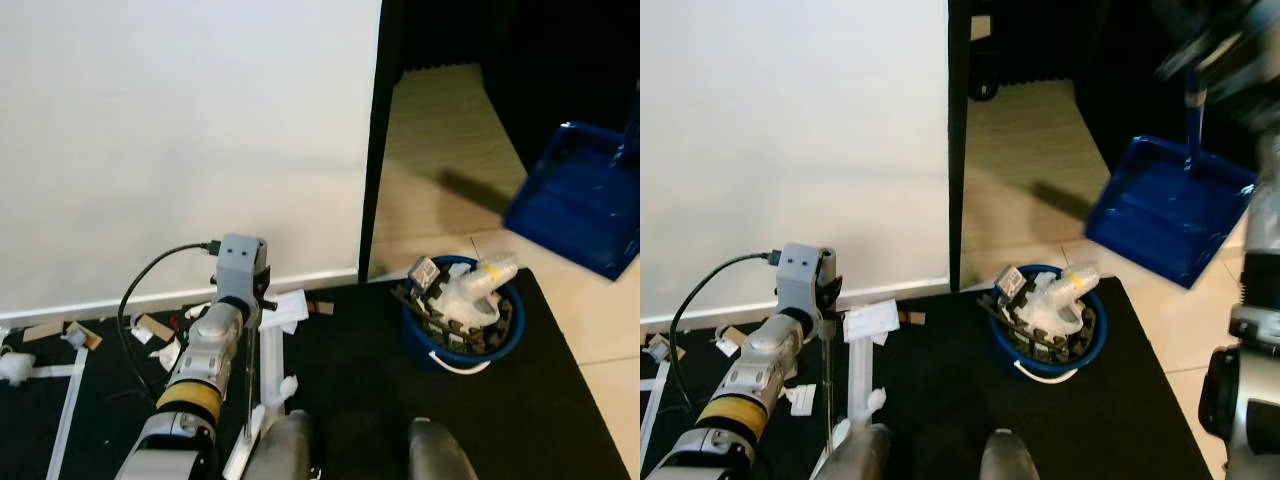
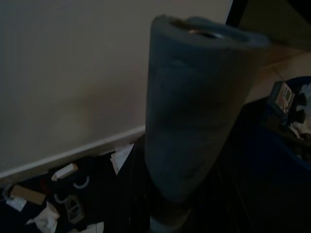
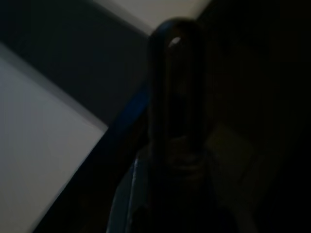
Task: Sweep floor
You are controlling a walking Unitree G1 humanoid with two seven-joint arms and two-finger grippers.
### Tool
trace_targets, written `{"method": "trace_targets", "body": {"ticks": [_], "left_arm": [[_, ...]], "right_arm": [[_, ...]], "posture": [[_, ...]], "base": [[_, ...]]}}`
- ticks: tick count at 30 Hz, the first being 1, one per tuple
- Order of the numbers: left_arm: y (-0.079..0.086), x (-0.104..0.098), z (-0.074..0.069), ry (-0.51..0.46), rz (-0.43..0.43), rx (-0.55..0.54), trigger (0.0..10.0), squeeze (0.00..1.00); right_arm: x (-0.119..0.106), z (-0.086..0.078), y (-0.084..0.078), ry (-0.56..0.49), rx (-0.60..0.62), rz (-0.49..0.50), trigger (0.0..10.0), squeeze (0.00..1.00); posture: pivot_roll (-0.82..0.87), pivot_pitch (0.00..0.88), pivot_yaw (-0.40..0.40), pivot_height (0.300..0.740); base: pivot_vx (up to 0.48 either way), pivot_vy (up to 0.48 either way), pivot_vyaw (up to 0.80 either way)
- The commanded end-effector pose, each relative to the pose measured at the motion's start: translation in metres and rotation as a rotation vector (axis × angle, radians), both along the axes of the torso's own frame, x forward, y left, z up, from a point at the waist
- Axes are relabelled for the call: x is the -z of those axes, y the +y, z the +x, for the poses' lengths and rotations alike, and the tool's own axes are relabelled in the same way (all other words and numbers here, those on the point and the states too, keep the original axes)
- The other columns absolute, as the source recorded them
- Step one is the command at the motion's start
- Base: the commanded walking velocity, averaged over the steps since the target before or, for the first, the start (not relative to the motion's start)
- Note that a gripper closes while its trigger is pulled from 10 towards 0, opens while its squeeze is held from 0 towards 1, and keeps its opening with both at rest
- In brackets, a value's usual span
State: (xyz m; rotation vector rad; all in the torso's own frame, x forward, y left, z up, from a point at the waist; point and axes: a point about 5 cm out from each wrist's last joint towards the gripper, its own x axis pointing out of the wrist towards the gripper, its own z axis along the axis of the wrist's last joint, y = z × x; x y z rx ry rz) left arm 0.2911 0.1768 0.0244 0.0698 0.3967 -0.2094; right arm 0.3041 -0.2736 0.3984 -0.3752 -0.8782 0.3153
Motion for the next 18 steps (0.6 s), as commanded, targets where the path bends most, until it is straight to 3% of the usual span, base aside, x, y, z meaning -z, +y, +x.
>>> {"method": "trace_targets", "body": {"ticks": [1, 4, 6, 11, 14, 18], "left_arm": [[0.008, -0.001, 0.001, 0.002, -0.003, -0.012, 10.0, 0.0], [0.017, -0.003, 0.001, -0.004, 0.005, -0.034, 10.0, 0.0], [0.021, -0.004, 0.001, -0.004, 0.009, -0.041, 10.0, 0.0], [0.025, -0.003, 0.0, -0.003, 0.022, -0.048, 10.0, 0.0], [0.028, -0.003, -0.001, -0.002, 0.04, -0.056, 10.0, 0.0], [0.047, -0.011, 0.004, -0.048, 0.172, -0.133, 10.0, 0.0]], "right_arm": [[-0.014, -0.002, -0.013, 0.02, -0.066, 0.179, 10.0, 0.0], [-0.03, -0.002, -0.033, 0.088, -0.121, 0.357, 10.0, 0.0], [-0.033, -0.003, -0.042, 0.138, -0.128, 0.395, 10.0, 0.0], [-0.031, 0.0, -0.042, 0.182, -0.153, 0.42, 10.0, 0.0], [-0.028, 0.002, -0.038, 0.226, -0.17, 0.415, 10.0, 0.0], [0.028, 0.029, 0.005, 0.388, -0.303, 0.509, 10.0, 0.0]], "posture": [[-0.01, 0.056, 0.032, 0.74], [-0.01, 0.055, 0.03, 0.74], [-0.01, 0.052, 0.028, 0.74], [0.0, 0.049, 0.027, 0.74], [0.0, 0.048, 0.026, 0.74], [0.0, 0.041, 0.021, 0.74]], "base": [[0.0, 0.0, 0.0], [0.0, 0.0, 0.0], [0.0, 0.0, 0.0], [0.0, 0.0, 0.0], [0.0, 0.0, 0.0], [0.0, 0.0, 0.0]]}}
